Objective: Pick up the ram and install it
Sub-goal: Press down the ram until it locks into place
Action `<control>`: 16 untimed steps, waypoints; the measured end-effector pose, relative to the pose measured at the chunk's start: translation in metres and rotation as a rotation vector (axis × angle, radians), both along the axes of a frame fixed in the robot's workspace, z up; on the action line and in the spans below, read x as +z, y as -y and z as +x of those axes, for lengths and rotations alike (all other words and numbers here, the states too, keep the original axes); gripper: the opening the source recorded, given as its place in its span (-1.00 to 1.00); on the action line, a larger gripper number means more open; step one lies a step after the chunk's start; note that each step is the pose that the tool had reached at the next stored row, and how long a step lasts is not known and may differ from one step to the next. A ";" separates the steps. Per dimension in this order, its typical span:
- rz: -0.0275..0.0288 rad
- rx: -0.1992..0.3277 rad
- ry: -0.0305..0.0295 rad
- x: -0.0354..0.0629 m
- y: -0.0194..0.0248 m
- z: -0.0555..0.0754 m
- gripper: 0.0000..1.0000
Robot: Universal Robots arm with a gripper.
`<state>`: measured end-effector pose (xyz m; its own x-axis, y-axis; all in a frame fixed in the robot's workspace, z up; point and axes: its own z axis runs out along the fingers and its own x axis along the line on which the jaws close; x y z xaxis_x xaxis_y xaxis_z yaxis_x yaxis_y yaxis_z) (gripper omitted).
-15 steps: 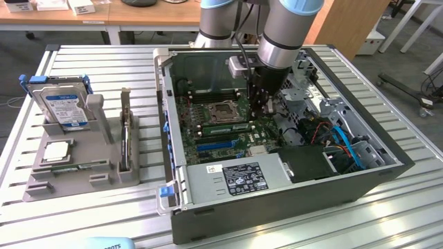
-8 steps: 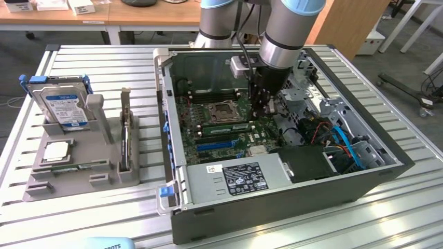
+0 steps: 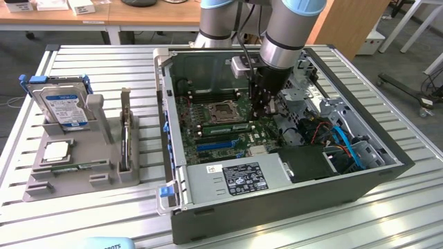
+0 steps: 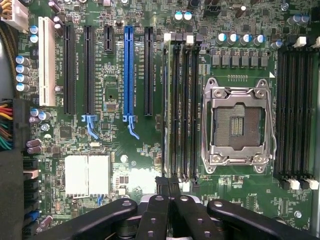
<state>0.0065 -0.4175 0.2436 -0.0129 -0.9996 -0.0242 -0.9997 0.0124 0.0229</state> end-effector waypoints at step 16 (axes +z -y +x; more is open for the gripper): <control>-0.0002 0.000 0.0000 -0.0057 -0.0030 0.000 -0.80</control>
